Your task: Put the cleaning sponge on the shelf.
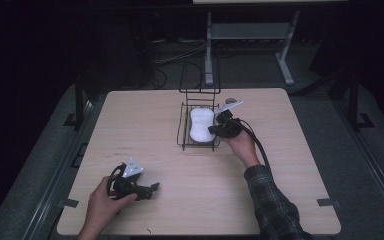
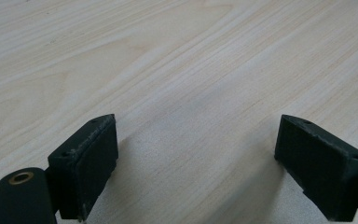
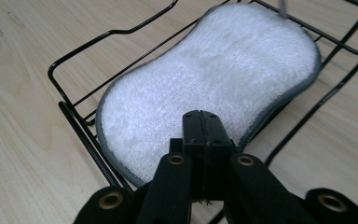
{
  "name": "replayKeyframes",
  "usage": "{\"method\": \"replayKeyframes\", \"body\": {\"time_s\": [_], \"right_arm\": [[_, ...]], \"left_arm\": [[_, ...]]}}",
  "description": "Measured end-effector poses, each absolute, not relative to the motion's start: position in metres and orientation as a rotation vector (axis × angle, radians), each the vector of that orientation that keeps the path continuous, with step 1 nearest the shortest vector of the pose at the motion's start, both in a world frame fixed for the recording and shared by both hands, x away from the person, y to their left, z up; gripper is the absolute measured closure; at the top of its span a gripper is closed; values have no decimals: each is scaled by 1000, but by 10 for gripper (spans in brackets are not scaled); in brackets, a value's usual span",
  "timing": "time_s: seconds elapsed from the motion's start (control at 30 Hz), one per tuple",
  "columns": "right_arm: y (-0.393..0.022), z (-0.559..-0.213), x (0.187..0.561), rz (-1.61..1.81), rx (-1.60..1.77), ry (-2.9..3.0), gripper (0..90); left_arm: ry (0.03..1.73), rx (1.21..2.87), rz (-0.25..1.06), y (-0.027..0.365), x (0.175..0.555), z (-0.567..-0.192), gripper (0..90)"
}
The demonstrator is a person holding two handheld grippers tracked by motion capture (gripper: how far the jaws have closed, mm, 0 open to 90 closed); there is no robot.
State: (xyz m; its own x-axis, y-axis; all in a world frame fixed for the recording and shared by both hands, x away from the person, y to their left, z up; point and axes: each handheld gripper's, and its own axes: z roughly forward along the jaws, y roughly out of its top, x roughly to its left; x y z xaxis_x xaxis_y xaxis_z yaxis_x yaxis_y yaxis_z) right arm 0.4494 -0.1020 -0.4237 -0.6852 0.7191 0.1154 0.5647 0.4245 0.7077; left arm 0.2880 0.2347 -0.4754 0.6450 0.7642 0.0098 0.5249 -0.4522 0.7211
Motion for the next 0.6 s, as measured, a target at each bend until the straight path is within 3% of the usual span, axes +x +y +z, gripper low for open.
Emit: {"method": "replayKeyframes", "body": {"time_s": [0.53, 0.6], "right_arm": [[-118, -408, 436, 1165, 1115, 2437, 896], [-122, -406, 433, 1171, 1118, 2428, 858]], "left_arm": [[996, 2163, 440, 235, 288, -475, 125], [997, 2161, 439, 235, 288, -475, 125]]}}
